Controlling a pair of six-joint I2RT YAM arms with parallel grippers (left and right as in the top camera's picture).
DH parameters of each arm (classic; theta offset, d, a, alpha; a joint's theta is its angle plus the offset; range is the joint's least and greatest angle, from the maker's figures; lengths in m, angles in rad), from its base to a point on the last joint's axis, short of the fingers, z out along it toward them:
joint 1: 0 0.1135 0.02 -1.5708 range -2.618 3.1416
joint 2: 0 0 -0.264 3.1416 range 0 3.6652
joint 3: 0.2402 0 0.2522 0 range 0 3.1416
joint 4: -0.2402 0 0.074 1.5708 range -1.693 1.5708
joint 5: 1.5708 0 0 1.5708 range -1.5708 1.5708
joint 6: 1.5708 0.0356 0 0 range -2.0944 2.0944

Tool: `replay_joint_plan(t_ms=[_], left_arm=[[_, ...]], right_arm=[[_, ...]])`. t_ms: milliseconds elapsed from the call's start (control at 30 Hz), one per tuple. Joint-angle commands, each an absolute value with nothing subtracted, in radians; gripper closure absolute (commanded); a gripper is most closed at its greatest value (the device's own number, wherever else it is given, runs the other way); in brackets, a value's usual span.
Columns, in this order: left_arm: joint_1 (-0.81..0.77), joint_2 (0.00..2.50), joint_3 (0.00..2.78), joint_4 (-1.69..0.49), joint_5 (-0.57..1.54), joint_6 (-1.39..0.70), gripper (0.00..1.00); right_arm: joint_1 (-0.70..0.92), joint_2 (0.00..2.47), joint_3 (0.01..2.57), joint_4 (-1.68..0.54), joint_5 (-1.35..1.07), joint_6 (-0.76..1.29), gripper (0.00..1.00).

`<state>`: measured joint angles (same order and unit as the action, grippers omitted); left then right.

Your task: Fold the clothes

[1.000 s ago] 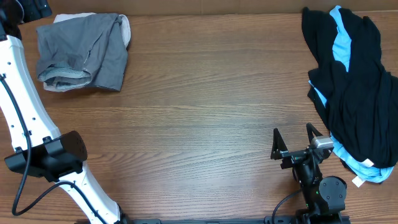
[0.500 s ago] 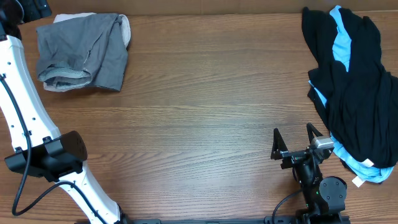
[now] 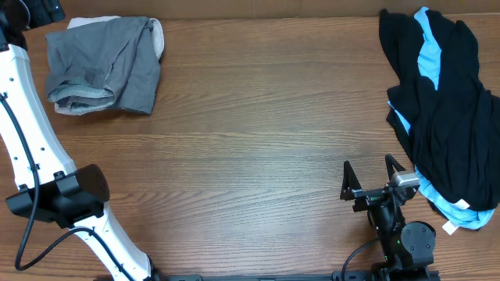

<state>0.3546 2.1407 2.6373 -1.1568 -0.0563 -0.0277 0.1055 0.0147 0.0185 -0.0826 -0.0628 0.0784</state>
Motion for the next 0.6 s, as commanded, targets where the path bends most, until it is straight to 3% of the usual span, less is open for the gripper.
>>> replay_joint_plan(t_ms=[0,333,567], left_arm=[[0.331,2.120,2.638,-1.156,-0.055,-0.045,0.00],[0.129,1.902,2.572,-1.155,-0.055,-0.045,0.00],[-0.041,1.627,2.195,-1.155,-0.054,-0.045,0.00]], right_arm=[[0.102,0.003,0.008,-0.078,-0.053,0.078,0.00],[0.102,0.003,0.008,-0.078,-0.053,0.078,0.00],[0.102,0.003,0.008,-0.078,-0.053,0.078,0.00]])
